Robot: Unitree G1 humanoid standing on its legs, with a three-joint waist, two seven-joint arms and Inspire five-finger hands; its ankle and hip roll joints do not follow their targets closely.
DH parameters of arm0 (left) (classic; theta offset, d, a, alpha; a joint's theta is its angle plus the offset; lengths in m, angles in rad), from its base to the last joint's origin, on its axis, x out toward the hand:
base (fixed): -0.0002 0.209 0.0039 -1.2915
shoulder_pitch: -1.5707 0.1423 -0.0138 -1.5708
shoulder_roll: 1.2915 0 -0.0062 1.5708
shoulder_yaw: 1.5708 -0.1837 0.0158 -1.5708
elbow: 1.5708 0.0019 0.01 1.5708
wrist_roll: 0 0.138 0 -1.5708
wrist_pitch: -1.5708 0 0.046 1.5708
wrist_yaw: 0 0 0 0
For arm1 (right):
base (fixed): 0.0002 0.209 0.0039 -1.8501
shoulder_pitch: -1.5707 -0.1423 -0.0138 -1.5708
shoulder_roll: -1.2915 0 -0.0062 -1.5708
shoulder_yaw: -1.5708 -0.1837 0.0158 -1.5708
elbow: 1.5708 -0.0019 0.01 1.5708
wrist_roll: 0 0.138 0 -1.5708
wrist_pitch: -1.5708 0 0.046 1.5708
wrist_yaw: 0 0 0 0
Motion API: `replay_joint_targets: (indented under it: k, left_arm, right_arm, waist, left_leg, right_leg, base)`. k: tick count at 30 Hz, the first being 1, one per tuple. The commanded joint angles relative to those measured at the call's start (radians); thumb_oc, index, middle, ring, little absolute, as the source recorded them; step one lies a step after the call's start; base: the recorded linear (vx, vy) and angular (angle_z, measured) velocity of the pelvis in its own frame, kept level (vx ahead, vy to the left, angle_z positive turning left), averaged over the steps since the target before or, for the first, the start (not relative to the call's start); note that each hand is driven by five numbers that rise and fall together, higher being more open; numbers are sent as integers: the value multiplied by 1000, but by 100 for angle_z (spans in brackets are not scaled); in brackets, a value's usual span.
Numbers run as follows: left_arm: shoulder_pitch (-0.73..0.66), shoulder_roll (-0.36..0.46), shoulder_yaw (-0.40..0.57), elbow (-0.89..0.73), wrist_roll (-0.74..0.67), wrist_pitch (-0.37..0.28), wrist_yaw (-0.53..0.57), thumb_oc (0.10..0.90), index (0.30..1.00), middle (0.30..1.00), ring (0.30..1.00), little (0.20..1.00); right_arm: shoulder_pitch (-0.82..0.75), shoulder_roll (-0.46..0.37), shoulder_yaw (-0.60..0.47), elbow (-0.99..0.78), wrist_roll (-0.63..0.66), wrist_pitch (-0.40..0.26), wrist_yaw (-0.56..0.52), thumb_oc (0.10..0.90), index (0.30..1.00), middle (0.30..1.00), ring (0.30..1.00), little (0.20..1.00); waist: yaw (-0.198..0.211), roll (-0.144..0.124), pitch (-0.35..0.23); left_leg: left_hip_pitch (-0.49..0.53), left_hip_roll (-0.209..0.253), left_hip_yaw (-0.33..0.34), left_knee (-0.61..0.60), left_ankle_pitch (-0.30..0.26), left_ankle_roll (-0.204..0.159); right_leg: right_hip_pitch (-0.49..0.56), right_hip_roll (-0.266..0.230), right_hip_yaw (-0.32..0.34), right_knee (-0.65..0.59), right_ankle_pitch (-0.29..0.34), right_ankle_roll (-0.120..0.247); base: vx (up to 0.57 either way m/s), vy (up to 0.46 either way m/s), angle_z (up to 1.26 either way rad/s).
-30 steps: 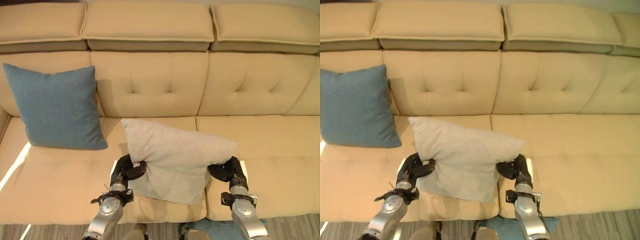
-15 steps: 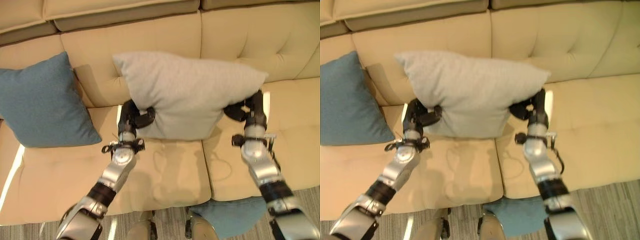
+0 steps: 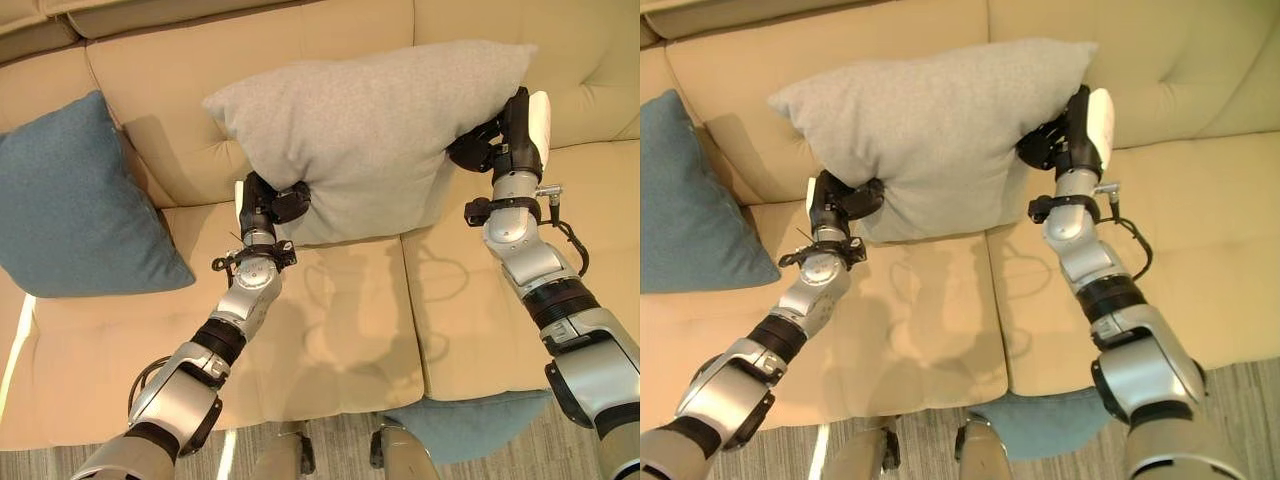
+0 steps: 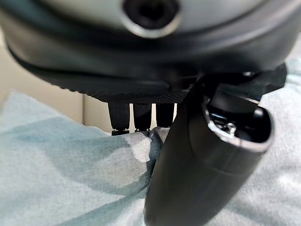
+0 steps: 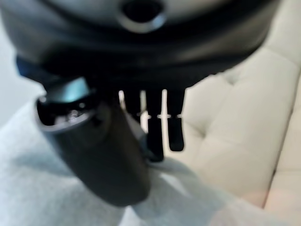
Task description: Pick up all the scattered cushions and arrange them neatly on the sofa.
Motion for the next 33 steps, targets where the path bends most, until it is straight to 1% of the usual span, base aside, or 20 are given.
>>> replay_joint_targets:
  k: [1, 6, 7, 8, 11, 15, 16, 17, 19, 20, 21, 22, 23, 24, 25, 26, 28, 30, 31, 33]
  left_arm:
    - [-272, -27, -98, -67, 28, -164, -62, 400, 300, 300, 300, 300]
    - [-222, -55, -85, -82, 22, -158, -57, 400, 300, 300, 300, 300]
    - [-207, -64, -85, -85, 25, -156, -58, 566, 549, 549, 549, 549]
    - [-198, -68, -83, -83, 30, -152, -55, 800, 900, 900, 900, 900]
    - [-187, -73, -77, -73, 35, -149, -52, 800, 900, 900, 900, 900]
    - [-186, -58, -72, -58, 48, -143, -49, 800, 900, 900, 900, 900]
    - [-170, -16, -58, -62, 72, -134, -47, 800, 900, 900, 900, 900]
    - [-171, -15, -58, -62, 73, -134, -47, 800, 900, 900, 900, 900]
    - [-114, 58, -25, -98, 102, -118, -52, 800, 900, 900, 900, 900]
    - [-94, 75, -13, -109, 104, -116, -56, 800, 900, 900, 900, 900]
    - [-38, 107, 24, -128, 114, -107, -67, 800, 900, 900, 900, 900]
    - [37, 147, 71, -162, 131, -100, -80, 800, 900, 900, 900, 900]
    - [70, 158, 89, -174, 135, -95, -82, 800, 900, 900, 900, 900]
    - [153, 183, 146, -204, 148, -86, -97, 800, 900, 900, 900, 900]
    - [196, 190, 170, -226, 153, -83, -103, 800, 900, 900, 900, 900]
    - [290, 202, 214, -275, 170, -77, -118, 800, 900, 900, 900, 900]
    - [382, 204, 253, -320, 193, -70, -134, 800, 900, 900, 900, 900]
    - [472, 206, 295, -357, 222, -62, -149, 800, 900, 900, 900, 900]
    - [540, 194, 329, -377, 239, -55, -167, 800, 900, 900, 900, 900]
    - [608, 187, 348, -395, 271, -44, -178, 800, 900, 900, 900, 900]
  right_arm:
    - [-175, 29, -1, -82, -25, -116, -36, 400, 300, 300, 300, 300]
    - [-108, 74, -25, -103, -30, -103, -45, 400, 300, 300, 300, 300]
    - [-91, 81, -27, -103, -39, -100, -46, 529, 493, 493, 493, 493]
    - [-82, 81, -26, -99, -53, -93, -48, 800, 900, 900, 900, 900]
    - [-75, 70, -25, -69, -87, -71, -56, 800, 900, 900, 900, 900]
    - [-87, 36, -25, -15, -106, -55, -65, 800, 900, 900, 900, 900]
    - [-91, -20, -29, 11, -118, -42, -67, 800, 900, 900, 900, 900]
    - [-92, -20, -29, 11, -118, -42, -67, 800, 900, 900, 900, 900]
    - [-55, -117, -58, 11, -125, -27, -60, 800, 900, 900, 900, 900]
    - [-28, -148, -73, 7, -128, -23, -54, 800, 900, 900, 900, 900]
    - [33, -210, -112, -2, -132, -19, -43, 800, 900, 900, 900, 900]
    - [127, -257, -178, -24, -131, -18, -29, 800, 900, 900, 900, 900]
    - [180, -268, -215, -43, -131, -18, -21, 800, 900, 900, 900, 900]
    - [287, -281, -288, -84, -132, -20, -2, 800, 900, 900, 900, 900]
    - [350, -283, -325, -112, -138, -21, 10, 800, 900, 900, 900, 900]
    - [481, -275, -394, -169, -160, -23, 35, 800, 900, 900, 900, 900]
    - [595, -259, -462, -221, -177, -28, 53, 800, 900, 900, 900, 900]
    - [696, -218, -517, -273, -193, -34, 73, 800, 900, 900, 900, 900]
    - [769, -181, -555, -299, -208, -35, 91, 800, 900, 900, 900, 900]
    - [841, -132, -586, -327, -215, -39, 110, 800, 900, 900, 900, 900]
  waist:
    - [-6, -56, -68]
    - [-14, -57, -62]
    - [-15, -58, -60]
    - [-15, -59, -59]
    - [-17, -60, -60]
    - [-16, -59, -58]
    - [-10, -57, -55]
    - [-10, -58, -56]
    - [0, -56, -54]
    - [2, -57, -55]
    - [8, -58, -57]
    - [12, -59, -62]
    - [14, -61, -67]
    - [16, -65, -75]
    - [16, -68, -79]
    - [19, -73, -89]
    - [25, -80, -99]
    - [29, -84, -106]
    - [33, -86, -112]
    - [38, -87, -118]
  left_leg:
    - [-18, -12, 33, -1, -68, -117]
    - [-14, -10, 35, -1, -66, -116]
    - [-11, -10, 36, -1, -66, -116]
    - [-10, -10, 37, -1, -66, -116]
    - [-11, -8, 41, -1, -67, -116]
    - [-9, -10, 41, -1, -68, -116]
    - [0, -9, 40, -1, -72, -118]
    - [-3, -10, 39, -1, -68, -117]
    - [14, -10, 35, -1, -73, -119]
    - [17, -12, 34, -1, -69, -119]
    - [34, -8, 30, -1, -75, -121]
    - [51, -7, 25, -1, -78, -121]
    - [55, -7, 24, -1, -76, -119]
    - [70, -5, 22, -1, -78, -119]
    - [77, -4, 22, -1, -81, -119]
    - [95, -1, 20, -1, -85, -119]
    - [113, 4, 19, -1, -89, -119]
    - [133, 5, 16, -1, -94, -119]
    - [148, 9, 15, -1, -96, -120]
    - [164, 11, 11, -1, -97, -120]
  right_leg:
    - [76, 30, 28, -169, 26, 78]
    - [78, 32, 30, -169, 28, 75]
    - [79, 32, 32, -169, 28, 75]
    - [79, 31, 33, -169, 28, 74]
    - [79, 29, 33, -169, 28, 75]
    - [80, 27, 31, -169, 28, 76]
    - [91, 25, 25, -169, 24, 78]
    - [87, 25, 25, -169, 27, 78]
    - [107, 22, 16, -169, 21, 79]
    - [111, 20, 11, -169, 23, 79]
    - [129, 19, 4, -169, 15, 78]
    - [146, 17, -1, -169, 10, 77]
    - [152, 16, -4, -169, 10, 77]
    - [167, 17, -9, -169, 4, 75]
    - [176, 18, -13, -169, 0, 74]
    - [197, 19, -21, -169, -8, 71]
    - [219, 21, -27, -169, -18, 70]
    - [243, 24, -32, -169, -26, 67]
    - [261, 27, -38, -169, -35, 64]
    - [282, 30, -44, -169, -44, 61]
  base:
    - [6, -17, 26]
    - [-10, -3, 2]
    - [-30, 6, -31]
    - [-23, 7, -20]
    - [-16, 3, 24]
    - [-16, -1, -7]
    - [-20, -5, -15]
    - [-3, -13, 16]
    - [5, -18, 23]
    - [34, -38, 7]
    - [59, -45, 1]
    - [68, -48, 23]
    - [75, -46, 15]
    - [61, -43, 31]
    - [103, -52, 2]
    - [91, -43, 17]
    - [83, -41, 15]
    - [87, -38, 11]
    - [97, -38, -2]
    - [69, -34, 9]
